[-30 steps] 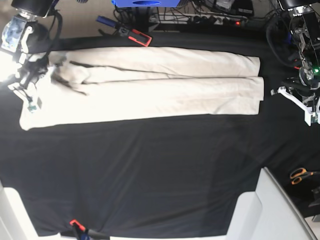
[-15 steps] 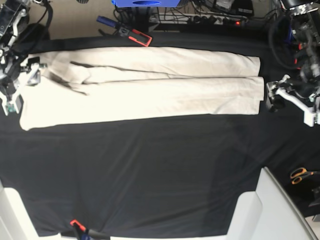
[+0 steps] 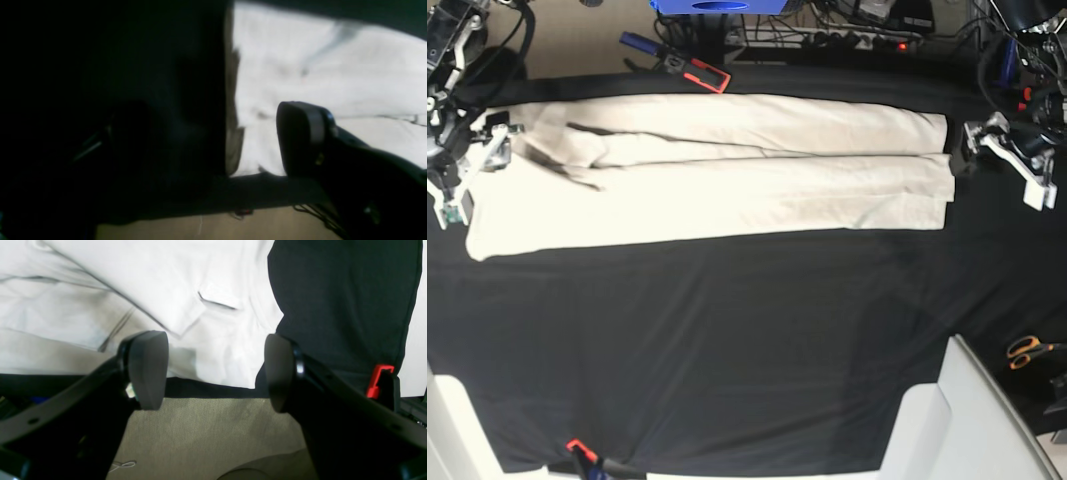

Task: Fold the T-shirt properly
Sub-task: 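Grasp the shirt end near the left gripper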

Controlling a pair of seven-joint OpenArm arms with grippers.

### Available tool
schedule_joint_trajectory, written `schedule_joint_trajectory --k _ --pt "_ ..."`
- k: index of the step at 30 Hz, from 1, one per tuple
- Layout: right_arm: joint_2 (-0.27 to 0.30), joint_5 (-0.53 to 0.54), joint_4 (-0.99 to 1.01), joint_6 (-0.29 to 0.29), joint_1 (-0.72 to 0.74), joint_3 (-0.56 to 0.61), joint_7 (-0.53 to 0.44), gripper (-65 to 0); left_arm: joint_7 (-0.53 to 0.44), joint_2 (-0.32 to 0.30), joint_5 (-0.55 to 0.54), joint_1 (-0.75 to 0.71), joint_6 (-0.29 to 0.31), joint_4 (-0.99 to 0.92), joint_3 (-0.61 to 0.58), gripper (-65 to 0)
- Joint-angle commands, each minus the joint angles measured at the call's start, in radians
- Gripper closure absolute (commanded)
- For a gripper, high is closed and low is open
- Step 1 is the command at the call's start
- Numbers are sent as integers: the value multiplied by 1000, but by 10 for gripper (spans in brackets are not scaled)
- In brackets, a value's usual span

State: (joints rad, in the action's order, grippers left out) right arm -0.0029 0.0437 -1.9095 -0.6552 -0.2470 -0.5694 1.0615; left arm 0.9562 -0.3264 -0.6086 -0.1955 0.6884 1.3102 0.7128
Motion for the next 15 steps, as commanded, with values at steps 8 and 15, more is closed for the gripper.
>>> schedule_joint_trajectory --k 8,15 --pt "10 2 -15 -1 5 -2 -13 -426 -61 -7 -17 44 10 -116 -141 -556" --pt "10 3 -15 -1 -15 -2 -19 -426 -181 11 -15 44 10 -205 -247 -556"
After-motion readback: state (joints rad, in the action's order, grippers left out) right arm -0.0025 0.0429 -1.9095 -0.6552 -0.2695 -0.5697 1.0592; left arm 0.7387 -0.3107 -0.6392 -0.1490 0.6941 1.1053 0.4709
